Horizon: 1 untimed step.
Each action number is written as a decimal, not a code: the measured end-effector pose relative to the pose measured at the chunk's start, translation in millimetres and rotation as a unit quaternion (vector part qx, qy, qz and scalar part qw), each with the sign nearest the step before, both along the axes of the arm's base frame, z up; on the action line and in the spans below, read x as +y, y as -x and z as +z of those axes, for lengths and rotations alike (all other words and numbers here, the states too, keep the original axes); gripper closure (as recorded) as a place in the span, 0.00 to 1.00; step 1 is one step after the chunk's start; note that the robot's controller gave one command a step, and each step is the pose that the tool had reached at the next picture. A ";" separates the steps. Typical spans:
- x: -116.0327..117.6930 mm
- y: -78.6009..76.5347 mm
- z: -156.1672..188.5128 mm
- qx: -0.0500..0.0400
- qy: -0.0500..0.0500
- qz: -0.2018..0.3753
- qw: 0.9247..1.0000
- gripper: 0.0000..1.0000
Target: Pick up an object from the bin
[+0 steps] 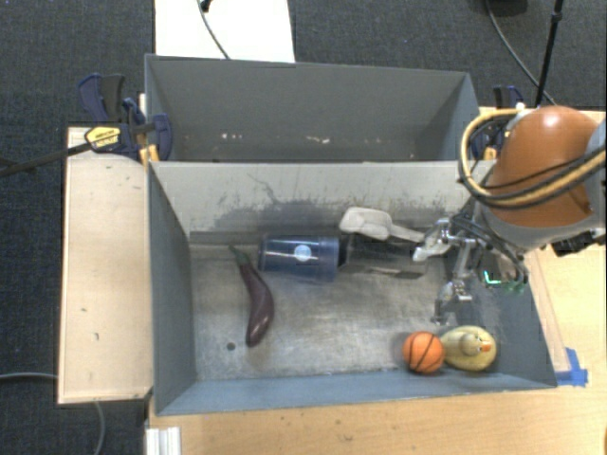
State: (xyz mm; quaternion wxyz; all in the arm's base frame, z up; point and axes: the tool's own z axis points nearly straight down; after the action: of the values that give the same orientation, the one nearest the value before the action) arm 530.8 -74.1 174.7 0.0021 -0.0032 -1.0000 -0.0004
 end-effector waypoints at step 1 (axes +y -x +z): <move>0.1 -1.8 3.7 -0.004 0.001 0.001 1.000 0.00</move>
Offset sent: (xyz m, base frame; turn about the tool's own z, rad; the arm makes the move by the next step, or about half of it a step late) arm -0.0522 -0.0279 -0.0865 -0.3208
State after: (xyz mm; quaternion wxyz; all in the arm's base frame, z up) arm 532.6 -74.0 178.4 -0.0016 -0.0022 -1.0000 0.0002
